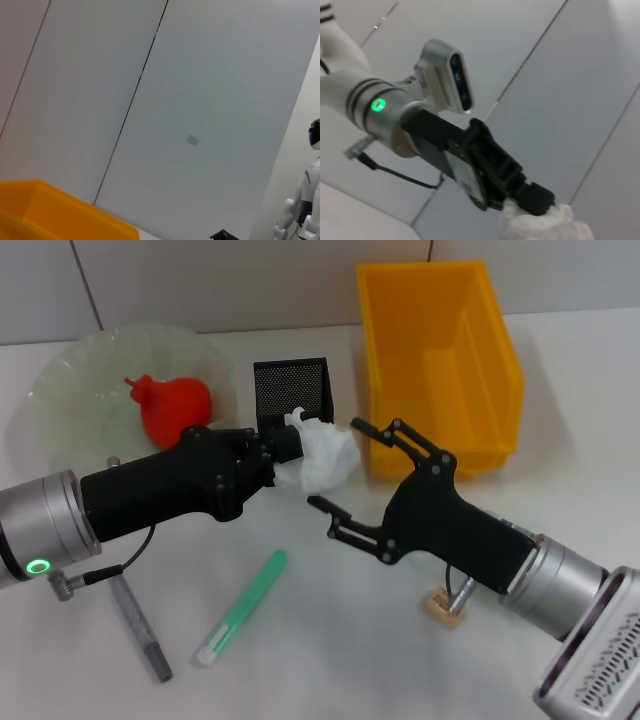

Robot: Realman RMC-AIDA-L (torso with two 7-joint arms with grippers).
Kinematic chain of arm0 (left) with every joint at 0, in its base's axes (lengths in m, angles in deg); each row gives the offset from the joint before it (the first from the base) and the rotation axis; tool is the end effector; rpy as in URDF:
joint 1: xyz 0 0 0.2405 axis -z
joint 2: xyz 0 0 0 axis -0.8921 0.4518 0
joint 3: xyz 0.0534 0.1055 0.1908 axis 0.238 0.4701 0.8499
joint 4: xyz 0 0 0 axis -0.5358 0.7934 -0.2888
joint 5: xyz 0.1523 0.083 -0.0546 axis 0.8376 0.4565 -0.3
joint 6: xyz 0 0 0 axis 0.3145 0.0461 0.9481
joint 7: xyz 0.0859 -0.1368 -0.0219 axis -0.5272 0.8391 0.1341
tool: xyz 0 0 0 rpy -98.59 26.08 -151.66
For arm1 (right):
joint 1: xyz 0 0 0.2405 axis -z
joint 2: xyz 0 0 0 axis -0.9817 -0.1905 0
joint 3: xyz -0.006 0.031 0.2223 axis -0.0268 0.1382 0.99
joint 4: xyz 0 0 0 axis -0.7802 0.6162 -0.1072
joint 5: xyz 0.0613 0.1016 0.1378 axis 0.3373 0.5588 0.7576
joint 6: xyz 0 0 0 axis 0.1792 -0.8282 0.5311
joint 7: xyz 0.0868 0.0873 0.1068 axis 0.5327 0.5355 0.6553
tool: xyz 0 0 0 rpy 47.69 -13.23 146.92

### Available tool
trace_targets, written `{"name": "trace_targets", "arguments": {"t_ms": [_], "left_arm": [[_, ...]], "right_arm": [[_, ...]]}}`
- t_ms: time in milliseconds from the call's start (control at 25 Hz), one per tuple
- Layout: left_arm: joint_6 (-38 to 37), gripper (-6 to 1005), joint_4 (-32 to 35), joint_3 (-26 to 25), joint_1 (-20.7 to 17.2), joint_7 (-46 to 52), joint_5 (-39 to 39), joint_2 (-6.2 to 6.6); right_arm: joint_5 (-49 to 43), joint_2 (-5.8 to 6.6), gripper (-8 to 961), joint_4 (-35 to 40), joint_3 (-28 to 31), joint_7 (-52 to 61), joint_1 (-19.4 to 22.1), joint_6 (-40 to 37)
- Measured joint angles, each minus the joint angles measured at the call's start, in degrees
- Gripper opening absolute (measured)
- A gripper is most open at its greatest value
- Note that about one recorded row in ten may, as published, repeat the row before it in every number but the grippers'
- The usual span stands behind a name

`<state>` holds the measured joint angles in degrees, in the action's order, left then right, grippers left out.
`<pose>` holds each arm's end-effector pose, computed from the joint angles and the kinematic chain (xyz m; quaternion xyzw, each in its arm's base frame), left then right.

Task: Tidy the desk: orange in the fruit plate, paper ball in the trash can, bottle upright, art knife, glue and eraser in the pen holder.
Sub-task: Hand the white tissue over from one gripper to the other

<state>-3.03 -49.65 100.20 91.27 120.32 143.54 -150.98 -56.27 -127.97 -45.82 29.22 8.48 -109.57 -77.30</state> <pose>-0.1571 0.2884 -0.0230 -0.8909 -0.2111 -0.3963 0.0681 0.1819 0.2551 -0.0585 -0.8291 -0.1709 0.3261 0.4208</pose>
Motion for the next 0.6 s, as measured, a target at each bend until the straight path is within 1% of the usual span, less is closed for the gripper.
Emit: {"name": "trace_targets", "arguments": {"t_ms": [40, 200, 440, 600], "left_arm": [[0.0, 61, 0.0, 0.0, 0.0, 0.0, 0.0, 0.00], [0.1, 62, 0.0, 0.1, 0.0, 0.0, 0.0, 0.00], [0.2, 65, 0.0, 0.2, 0.0, 0.0, -0.8, 0.00], [0.6, 67, 0.0, 0.2, 0.0, 0.0, -1.0, 0.00]], "right_arm": [[-0.1, 0.00, 775, -0.6, 1.2, -1.0, -0.1, 0.6], [-0.3, 0.00, 774, -1.0, 1.2, -1.3, -0.5, 0.9], [-1.4, 0.00, 572, -1.0, 0.9, -1.3, -1.0, 1.5], [-2.2, 0.00, 568, -0.7, 0.9, -1.6, -0.7, 1.5]]}}
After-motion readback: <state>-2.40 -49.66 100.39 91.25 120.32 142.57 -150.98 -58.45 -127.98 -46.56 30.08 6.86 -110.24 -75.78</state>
